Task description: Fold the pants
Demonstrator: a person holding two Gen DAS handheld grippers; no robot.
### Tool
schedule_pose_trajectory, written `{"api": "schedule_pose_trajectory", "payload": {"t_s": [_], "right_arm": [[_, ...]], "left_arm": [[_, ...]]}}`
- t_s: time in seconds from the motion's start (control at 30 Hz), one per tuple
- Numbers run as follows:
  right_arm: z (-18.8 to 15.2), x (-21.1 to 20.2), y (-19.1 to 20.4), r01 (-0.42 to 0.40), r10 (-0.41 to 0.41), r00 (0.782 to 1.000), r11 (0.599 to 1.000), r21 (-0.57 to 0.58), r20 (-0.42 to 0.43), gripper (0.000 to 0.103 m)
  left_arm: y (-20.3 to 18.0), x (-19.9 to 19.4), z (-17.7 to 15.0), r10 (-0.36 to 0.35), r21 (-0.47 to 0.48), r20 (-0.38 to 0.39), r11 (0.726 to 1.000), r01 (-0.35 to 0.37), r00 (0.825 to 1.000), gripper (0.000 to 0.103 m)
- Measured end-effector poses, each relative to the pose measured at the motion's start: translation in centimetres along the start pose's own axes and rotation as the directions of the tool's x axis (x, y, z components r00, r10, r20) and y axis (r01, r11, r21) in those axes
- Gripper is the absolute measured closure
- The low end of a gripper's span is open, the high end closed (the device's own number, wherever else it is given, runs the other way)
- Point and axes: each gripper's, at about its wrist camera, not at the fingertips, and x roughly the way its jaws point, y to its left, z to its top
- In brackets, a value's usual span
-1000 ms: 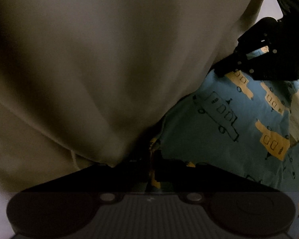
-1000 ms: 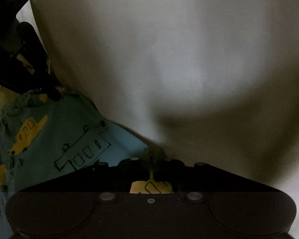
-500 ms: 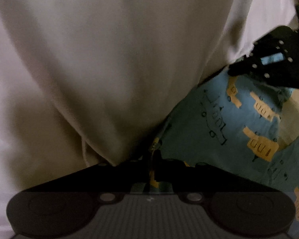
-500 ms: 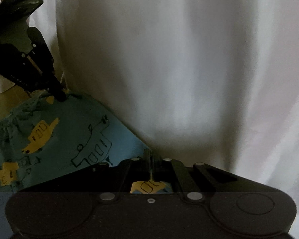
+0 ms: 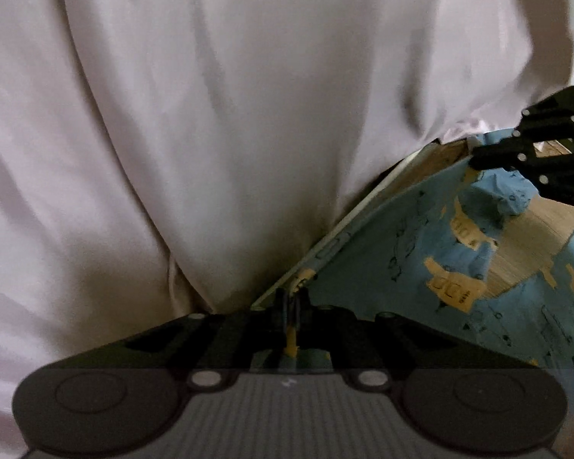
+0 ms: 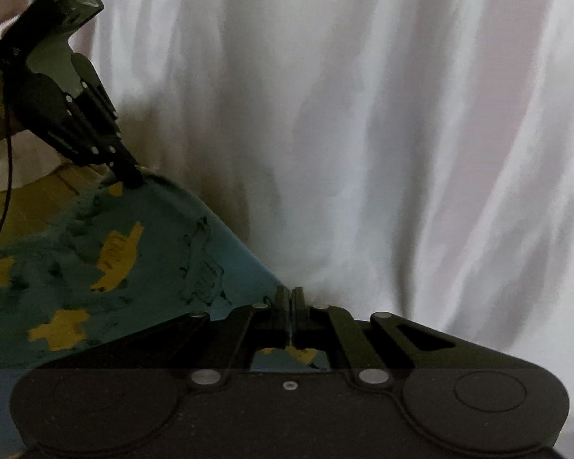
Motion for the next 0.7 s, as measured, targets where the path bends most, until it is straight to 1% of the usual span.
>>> {"api": "schedule_pose_trajectory", "payload": {"t_s": [0.13,0.2,0.23,0.3,0.43,0.53,0.63,0.7], "right_arm": [[-2.2,-3.2,2.0,0.017,-0.021,0.998,0.998,0.067,0.053,0.103],[-3.2,-4.2,2.8,0.012,-0.017,0.998,0.996,0.09,0.053,0.103],[-3.7,-4.7,3.5,0.01,-0.014,0.999,0.996,0.085,0.045,0.103],[-4.4,-5.4,4.9,0.013,-0.015,1.0,0.998,0.062,0.027,0.103],[-5.3,-7.7,7.1,0.024,-0.024,1.0,0.999,0.038,0.006,0.103],[-6.1,-8.9,8.7,0.028,-0.027,1.0,0.999,0.042,-0.005,0.103],[-7.3,-10.5,10.9,0.026,-0.025,0.999,0.999,0.04,-0.025,0.103],[-8.4,-10.5,12.3,0.006,-0.004,0.999,0.997,0.071,-0.033,0.103]], "left_arm": [[-2.4,-2.3,-2.0,0.015,0.038,0.061,0.999,-0.017,0.998,0.099],[-3.3,-3.8,-3.1,0.026,0.065,0.095,0.997,-0.032,0.995,0.099],[-3.9,-4.6,-3.7,0.032,0.083,0.115,0.996,-0.042,0.993,0.099],[-5.0,-5.6,-5.3,0.027,0.093,0.143,0.995,-0.04,0.989,0.099],[-7.0,-6.9,-8.4,0.014,0.102,0.168,0.994,-0.031,0.986,0.099],[-8.7,-7.3,-11.0,0.006,0.12,0.181,0.992,-0.028,0.983,0.099],[-9.8,-7.8,-13.7,-0.014,0.135,0.175,0.991,-0.01,0.984,0.099],[-10.5,-7.8,-15.2,-0.015,0.152,0.158,0.988,-0.01,0.987,0.099]]}}
